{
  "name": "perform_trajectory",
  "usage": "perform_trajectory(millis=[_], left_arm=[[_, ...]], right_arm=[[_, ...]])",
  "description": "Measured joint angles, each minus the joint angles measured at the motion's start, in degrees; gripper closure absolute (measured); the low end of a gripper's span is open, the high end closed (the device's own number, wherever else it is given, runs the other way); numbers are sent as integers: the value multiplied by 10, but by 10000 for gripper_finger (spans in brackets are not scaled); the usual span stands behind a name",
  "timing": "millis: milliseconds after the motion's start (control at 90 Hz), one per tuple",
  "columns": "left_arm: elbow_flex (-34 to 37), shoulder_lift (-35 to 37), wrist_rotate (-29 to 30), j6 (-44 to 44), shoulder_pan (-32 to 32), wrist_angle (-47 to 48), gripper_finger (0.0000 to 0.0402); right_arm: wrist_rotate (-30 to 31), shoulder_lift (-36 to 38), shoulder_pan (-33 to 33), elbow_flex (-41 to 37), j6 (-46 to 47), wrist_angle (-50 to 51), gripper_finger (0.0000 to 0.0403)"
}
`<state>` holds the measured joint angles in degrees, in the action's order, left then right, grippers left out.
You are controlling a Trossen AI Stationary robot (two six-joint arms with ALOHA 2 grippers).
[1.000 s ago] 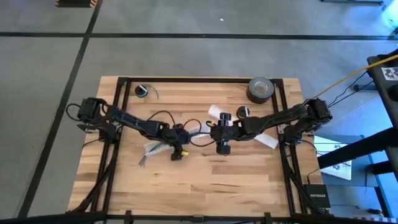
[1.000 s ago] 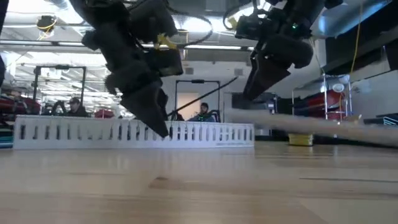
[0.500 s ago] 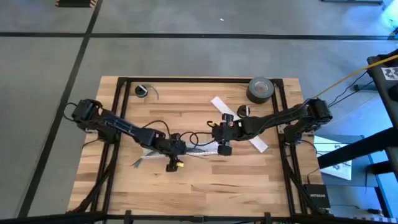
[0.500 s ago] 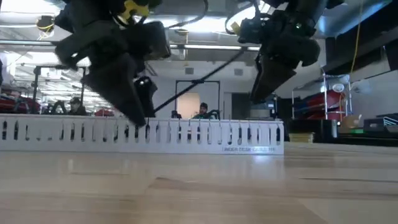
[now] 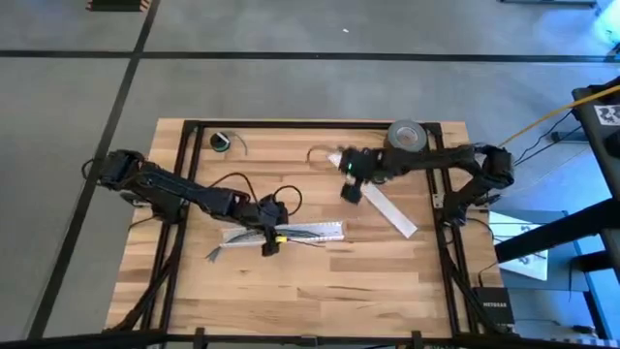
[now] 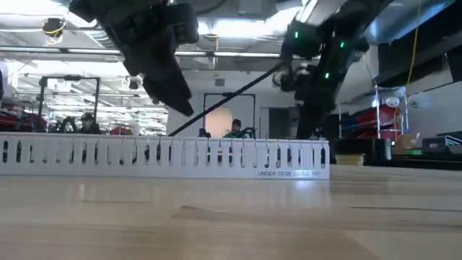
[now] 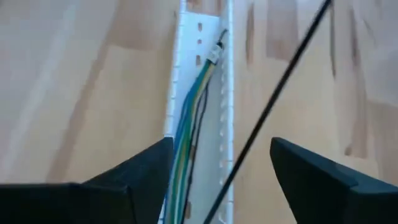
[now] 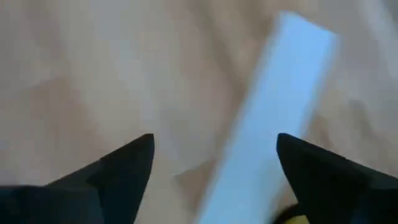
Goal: Ziptie cables
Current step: Close the white cable duct
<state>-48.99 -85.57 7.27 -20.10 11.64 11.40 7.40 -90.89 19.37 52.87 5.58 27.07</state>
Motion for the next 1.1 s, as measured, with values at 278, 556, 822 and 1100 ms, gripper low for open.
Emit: perform_trajectory(millis=[278,556,822,1100], left_arm=[[0,0,15,10,0,-1,148],[0,0,19,10,-1,0,148],[0,0,20,10,0,0,148],[0,0,20,10,0,0,148]], right_arm=[[-16,-18,56,-43,-27,-136,66],[9,-71,55,-62,-27,-195,66],[-13,-101,55,-60,-27,-219,89],[-24,-101,54,-60,-28,-213,194]])
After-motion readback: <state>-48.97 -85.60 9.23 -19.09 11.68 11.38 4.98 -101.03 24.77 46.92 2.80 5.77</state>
